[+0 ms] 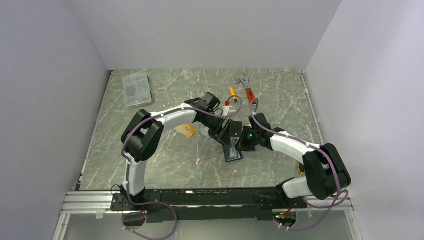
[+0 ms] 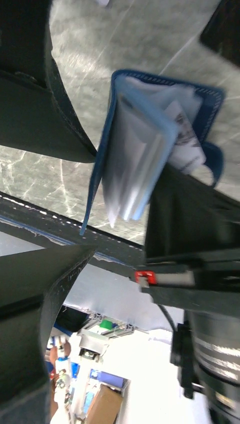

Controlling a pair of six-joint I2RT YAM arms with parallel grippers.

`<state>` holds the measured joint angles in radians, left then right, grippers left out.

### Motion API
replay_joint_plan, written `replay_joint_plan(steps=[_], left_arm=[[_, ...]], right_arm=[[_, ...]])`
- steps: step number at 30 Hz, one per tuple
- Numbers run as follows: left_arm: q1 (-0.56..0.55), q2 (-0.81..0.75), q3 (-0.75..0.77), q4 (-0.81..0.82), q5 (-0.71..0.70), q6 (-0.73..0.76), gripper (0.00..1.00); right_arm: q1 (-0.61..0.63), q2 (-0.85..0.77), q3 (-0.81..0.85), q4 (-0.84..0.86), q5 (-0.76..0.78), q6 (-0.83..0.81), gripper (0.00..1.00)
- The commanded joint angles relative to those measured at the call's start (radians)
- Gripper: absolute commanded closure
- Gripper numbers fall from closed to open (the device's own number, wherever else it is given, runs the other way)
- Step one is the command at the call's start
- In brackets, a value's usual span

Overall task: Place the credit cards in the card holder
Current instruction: Turn over the card slot in the card holder.

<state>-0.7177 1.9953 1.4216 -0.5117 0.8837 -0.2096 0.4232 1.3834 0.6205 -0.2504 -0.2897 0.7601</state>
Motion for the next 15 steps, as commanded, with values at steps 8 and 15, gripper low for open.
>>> replay_joint_plan(steps=[8, 15], left_arm=[[0.000, 0.038, 0.068, -0.015, -0.079, -0.001, 0.35], [0.002, 0.024, -0.004, -0.037, -0.131, 0.065, 0.34]], right_arm=[[0.072, -0.063, 0.043, -0.070, 0.061, 0.010, 1.00], [0.092, -0.080, 0.060, -0.030, 0.019, 0.015, 1.00]])
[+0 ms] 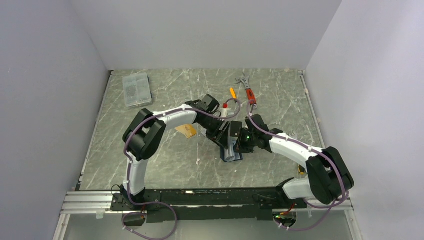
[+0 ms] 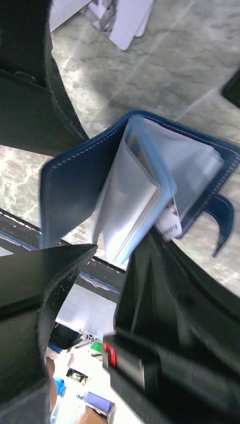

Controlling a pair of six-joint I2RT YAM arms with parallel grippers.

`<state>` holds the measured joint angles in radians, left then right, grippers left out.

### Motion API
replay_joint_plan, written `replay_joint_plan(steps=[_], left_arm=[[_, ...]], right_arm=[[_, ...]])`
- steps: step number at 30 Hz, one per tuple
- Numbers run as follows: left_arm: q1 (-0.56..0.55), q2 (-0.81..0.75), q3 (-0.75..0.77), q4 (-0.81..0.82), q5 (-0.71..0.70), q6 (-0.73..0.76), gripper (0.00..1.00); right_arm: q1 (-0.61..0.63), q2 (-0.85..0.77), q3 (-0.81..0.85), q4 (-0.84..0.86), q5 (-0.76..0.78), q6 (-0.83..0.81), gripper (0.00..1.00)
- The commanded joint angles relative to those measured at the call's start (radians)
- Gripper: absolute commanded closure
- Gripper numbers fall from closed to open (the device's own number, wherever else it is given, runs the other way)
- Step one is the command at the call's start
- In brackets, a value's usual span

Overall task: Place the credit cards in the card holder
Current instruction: Turn over the card slot in the card holder.

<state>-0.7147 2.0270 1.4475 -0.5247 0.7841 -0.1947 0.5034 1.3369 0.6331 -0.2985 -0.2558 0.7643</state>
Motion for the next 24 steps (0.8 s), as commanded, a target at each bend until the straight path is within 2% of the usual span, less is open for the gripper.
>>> replay_joint_plan(steps=[1, 9, 15, 24], left_arm=[[0.001, -0.011, -0.032, -0.025, -0.033, 0.051, 0.34], [0.028, -0.026, -0.026, -0.017, 0.022, 0.030, 0.34], [0.066, -0.058, -0.066, 0.005, 0.096, 0.033, 0.29], [0.084, -0.045, -0.079, 0.000, 0.105, 0.045, 0.34]], right_arm=[[0.013, -0.032, 0.050, 0.023, -0.019, 0.010, 1.00], [0.049, -0.014, 0.091, 0.037, -0.031, -0.014, 1.00], [0.068, -0.013, 0.121, 0.018, -0.024, -0.041, 1.00], [0.071, 0.012, 0.127, 0.016, -0.023, -0.046, 1.00]])
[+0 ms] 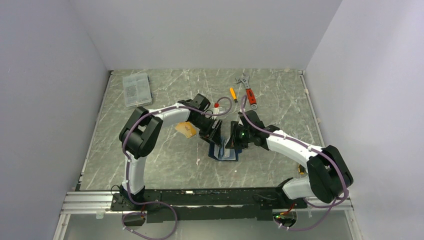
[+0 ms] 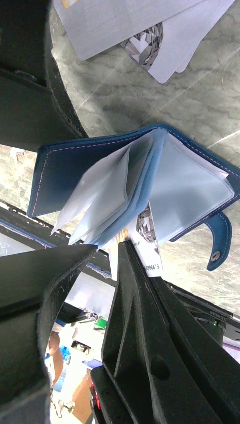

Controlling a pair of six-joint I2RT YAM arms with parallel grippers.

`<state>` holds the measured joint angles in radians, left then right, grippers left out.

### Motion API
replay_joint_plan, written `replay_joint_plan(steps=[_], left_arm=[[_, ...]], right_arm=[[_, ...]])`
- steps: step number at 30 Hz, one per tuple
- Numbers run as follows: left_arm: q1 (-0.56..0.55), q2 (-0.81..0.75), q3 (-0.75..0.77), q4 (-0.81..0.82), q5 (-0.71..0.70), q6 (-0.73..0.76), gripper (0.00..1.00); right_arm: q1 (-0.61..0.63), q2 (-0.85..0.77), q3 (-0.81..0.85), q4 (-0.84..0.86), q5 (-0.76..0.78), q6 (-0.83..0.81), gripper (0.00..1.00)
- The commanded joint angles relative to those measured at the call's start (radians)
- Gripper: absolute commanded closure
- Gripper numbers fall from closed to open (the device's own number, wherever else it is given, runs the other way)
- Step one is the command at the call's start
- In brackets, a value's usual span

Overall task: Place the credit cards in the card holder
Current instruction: Turn over the card slot in the card holder.

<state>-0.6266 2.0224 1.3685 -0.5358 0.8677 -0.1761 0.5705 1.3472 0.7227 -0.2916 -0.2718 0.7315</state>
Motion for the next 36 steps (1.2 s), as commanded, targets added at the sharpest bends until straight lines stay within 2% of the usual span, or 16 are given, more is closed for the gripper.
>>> replay_joint_plan(steps=[1, 9, 27, 36], left_arm=[[-0.004, -0.039, 0.004, 0.005, 0.022, 0.033, 0.35], [-0.008, -0.050, 0.021, -0.023, -0.066, 0.079, 0.46], [-0.004, -0.046, 0.048, -0.087, -0.176, 0.113, 0.53], [-0.004, -0.046, 0.038, -0.098, -0.213, 0.137, 0.55]], right_arm=[[0.005, 0.002, 0.038, 0.007, -0.006, -0.014, 1.00], [0.004, -0.017, 0.026, -0.004, 0.006, -0.013, 1.00], [-0.017, -0.073, 0.018, -0.088, 0.063, -0.053, 1.00], [-0.089, -0.163, 0.014, -0.180, 0.123, -0.097, 1.00]])
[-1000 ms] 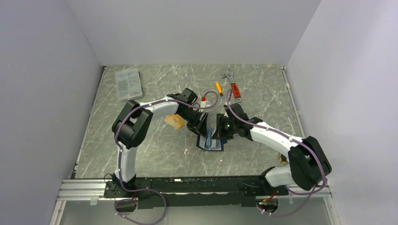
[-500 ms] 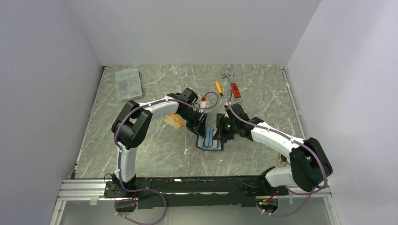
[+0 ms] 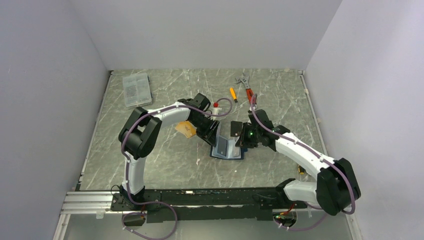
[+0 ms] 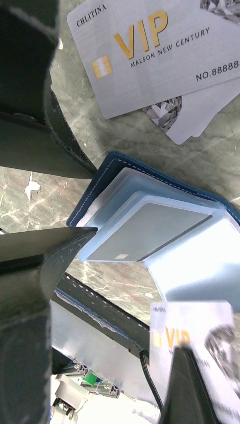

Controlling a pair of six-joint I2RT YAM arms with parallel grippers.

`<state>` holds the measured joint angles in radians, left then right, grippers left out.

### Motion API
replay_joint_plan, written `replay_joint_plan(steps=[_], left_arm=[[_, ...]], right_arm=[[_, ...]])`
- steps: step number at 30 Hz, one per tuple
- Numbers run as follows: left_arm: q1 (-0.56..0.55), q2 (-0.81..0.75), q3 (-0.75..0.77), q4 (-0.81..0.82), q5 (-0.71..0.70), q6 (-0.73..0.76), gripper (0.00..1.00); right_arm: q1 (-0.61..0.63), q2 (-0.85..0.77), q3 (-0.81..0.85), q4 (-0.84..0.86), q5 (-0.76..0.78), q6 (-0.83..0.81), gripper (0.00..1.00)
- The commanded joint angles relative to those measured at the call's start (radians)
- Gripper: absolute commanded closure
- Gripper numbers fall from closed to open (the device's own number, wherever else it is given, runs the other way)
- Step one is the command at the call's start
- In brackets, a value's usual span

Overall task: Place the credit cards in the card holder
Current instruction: Turn over the card slot in the card holder.

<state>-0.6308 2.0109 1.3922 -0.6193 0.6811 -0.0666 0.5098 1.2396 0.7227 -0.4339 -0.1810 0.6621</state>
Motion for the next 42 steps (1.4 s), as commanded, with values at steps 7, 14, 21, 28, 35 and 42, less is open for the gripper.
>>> replay_joint_plan(steps=[7, 14, 21, 28, 35, 42], left_arm=[[-0.008, -0.003, 0.053, -0.003, -0.034, 0.016, 0.56], [-0.030, 0.044, 0.114, -0.017, -0.026, 0.007, 0.57], [-0.028, 0.031, 0.094, -0.055, -0.054, 0.050, 0.57], [-0.050, 0.069, 0.119, -0.056, -0.003, 0.007, 0.57], [-0.054, 0.112, 0.138, -0.074, -0.034, -0.019, 0.57], [-0.036, 0.044, 0.096, -0.046, -0.031, -0.029, 0.57]], right_arm=[[-0.029, -0.031, -0.005, 0.000, -0.016, -0.018, 1.00], [-0.030, 0.041, -0.022, -0.018, 0.039, -0.042, 1.00], [-0.053, 0.066, -0.080, -0.016, 0.070, -0.034, 1.00], [-0.077, 0.112, -0.132, 0.050, 0.020, -0.029, 1.00], [-0.093, 0.089, -0.145, 0.057, -0.002, -0.029, 1.00], [-0.101, 0.066, -0.171, 0.065, -0.021, -0.021, 1.00]])
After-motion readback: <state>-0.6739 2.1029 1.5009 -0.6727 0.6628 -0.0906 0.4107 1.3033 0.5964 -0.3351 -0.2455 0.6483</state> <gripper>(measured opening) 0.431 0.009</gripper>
